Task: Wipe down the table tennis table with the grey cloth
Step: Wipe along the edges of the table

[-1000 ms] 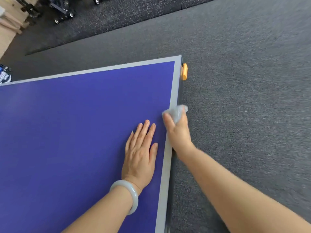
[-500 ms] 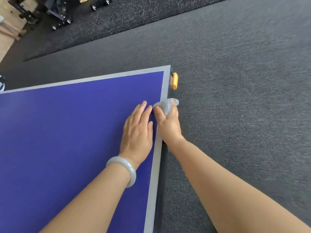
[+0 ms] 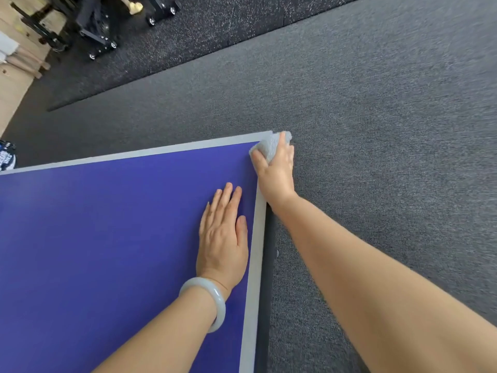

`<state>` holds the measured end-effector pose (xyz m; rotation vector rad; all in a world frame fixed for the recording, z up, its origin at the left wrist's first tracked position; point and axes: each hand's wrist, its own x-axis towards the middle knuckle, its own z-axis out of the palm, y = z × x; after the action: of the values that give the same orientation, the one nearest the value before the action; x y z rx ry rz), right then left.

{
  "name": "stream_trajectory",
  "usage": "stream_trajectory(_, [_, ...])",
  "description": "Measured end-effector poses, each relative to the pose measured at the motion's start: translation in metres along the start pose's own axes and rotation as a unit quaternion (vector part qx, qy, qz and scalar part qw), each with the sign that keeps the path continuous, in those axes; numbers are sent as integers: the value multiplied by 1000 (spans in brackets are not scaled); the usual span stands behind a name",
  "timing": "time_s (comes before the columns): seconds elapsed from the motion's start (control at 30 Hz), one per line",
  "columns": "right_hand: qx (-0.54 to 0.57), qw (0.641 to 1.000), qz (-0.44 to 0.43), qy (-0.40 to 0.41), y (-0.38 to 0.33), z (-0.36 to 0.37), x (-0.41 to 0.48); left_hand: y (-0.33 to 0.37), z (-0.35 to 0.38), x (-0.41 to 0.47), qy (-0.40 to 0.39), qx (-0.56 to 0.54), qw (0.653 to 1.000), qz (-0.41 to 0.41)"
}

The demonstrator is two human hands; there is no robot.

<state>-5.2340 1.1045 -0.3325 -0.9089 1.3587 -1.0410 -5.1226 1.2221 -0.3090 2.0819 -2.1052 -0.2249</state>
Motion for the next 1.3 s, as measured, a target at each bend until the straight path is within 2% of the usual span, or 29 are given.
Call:
stream_trajectory(0.17, [25,999,-26,-6,18,1,-49,1,0,-1,1,5,1000,3])
stream_trajectory(0.27, [12,999,-13,-41,35,-2,-82,0,0,-1,3,13,1000,5])
stream_trajectory(0.33, [-16,999,6,-42,30,-2,-59,1,0,-1,4,12,1000,7])
stream_trajectory(0.5, [-60,997,43,21,-14,-3,27,1,-1,-1,0,12,1000,5])
stream_trajectory(0.57, [-37,999,31,24,-12,-1,23,1,-2,-1,0,15,1000,5])
stream_trajectory(0.67, [7,1000,25,10,10,5,-27,1,-1,-1,2,17,1000,5])
stream_trajectory(0.77, [8,997,78,-26,31,6,-76,0,-1,0,-2,20,1000,7])
stream_trajectory(0.83, [9,993,112,-41,27,4,-63,0,-1,1,-2,19,1000,7])
stream_trajectory(0.97, [49,977,205,9,-4,2,0,1,-1,0,-2,13,1000,2])
stream_trajectory(1.03, [39,975,218,14,-6,5,2,1,-1,0,-6,16,1000,1])
stream_trajectory(1.1, [21,979,203,7,3,5,-21,2,-2,0,-9,22,1000,1])
stream_trajectory(1.2, [55,984,170,-1,31,6,-94,2,-2,0,-9,22,1000,-3])
stream_trajectory(1.3, [52,986,149,-46,45,2,-139,3,-2,1,-7,13,1000,-10])
